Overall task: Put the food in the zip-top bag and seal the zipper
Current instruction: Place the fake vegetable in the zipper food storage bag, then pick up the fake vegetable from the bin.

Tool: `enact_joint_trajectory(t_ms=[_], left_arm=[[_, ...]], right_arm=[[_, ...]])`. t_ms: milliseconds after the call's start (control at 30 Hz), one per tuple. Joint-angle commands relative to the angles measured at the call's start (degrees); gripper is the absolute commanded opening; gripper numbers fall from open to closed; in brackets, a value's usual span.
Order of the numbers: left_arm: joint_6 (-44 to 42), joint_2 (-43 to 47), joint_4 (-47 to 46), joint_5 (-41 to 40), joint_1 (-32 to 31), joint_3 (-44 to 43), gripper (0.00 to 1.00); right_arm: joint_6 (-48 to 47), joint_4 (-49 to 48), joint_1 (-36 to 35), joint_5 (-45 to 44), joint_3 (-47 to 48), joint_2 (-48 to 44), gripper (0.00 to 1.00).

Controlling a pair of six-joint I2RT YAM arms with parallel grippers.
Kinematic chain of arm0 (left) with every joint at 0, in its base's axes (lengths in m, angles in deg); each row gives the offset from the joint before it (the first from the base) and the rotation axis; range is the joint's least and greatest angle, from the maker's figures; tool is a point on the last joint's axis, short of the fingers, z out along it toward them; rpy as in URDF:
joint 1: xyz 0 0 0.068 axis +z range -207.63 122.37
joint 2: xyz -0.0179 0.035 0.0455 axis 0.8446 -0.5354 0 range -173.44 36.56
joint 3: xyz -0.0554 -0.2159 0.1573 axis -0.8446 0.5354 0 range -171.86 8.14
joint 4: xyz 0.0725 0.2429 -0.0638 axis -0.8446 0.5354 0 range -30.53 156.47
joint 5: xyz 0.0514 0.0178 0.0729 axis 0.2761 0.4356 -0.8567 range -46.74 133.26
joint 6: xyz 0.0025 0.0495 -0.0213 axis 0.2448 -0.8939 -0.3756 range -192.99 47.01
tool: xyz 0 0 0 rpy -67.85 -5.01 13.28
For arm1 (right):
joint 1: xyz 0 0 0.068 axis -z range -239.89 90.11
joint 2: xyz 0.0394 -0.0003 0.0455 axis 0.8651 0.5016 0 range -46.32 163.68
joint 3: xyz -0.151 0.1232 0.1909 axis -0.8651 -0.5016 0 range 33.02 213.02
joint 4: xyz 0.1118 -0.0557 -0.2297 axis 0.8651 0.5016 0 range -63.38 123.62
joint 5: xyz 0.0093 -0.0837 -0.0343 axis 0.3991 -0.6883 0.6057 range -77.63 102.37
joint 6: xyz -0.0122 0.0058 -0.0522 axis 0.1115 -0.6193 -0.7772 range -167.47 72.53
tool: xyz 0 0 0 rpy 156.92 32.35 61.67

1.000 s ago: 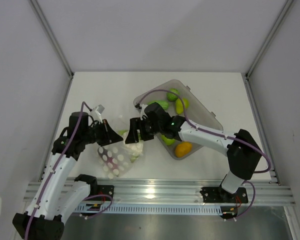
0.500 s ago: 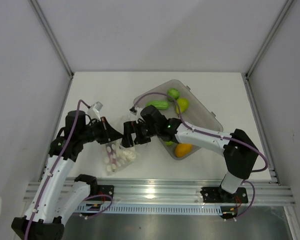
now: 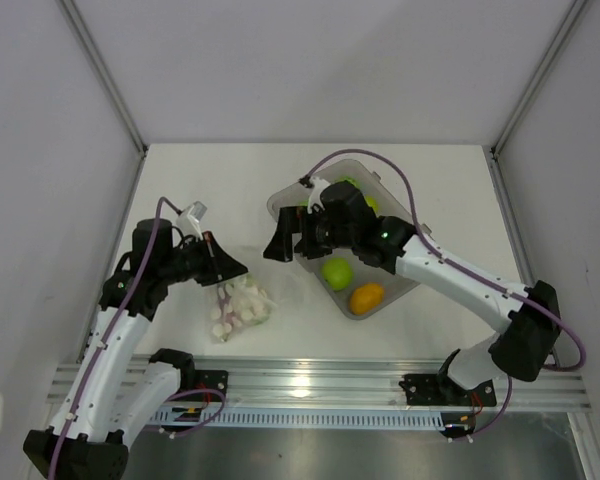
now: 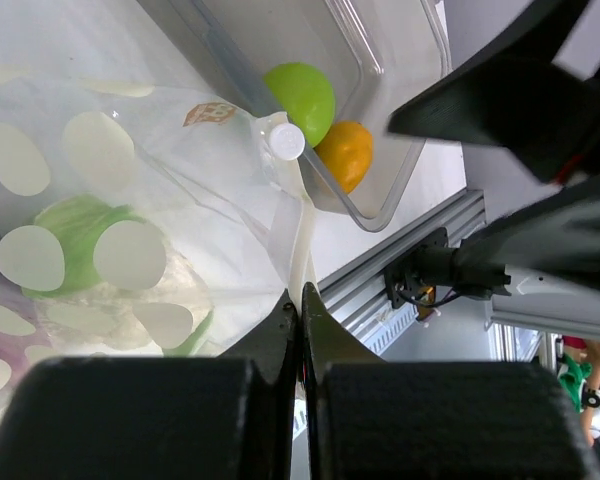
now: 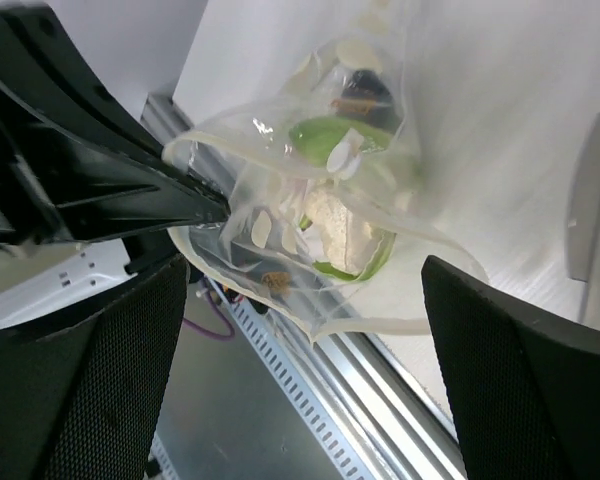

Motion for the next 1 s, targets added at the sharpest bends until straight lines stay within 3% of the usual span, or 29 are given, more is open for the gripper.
enact_joint_trajectory(t_ms=[0,200,333,533,967], left_arm=[[1.42,-0.29,-3.23,2.40,-0.20,-1.27,0.01],[1.60,-0.82,-4.19,2.92,-0.20,-0.31,0.01],[1.51,-0.64,-4.63,2.75,-0.20,0.83,0.01],[1.78,-1.26,-5.42,3.89,-0.20,1.44,0.01],[1.60,-1.34,-7.44,5.82,-0.20,4.08,0.01]], right_arm=[[-1.39,6.32,4.01,-5.86,3.60,-4.34,0.99],[-2.96,11.86,14.98,-8.68,3.16,-3.73,1.00],[-4.89,10.65,19.66,-7.80,3.24,-1.54,0.99],[-21.74,7.92,20.72,-5.87,11.05,11.18,0.99],[-38.02,7.31,21.25,-11.05,32.25,35.81,1.00]])
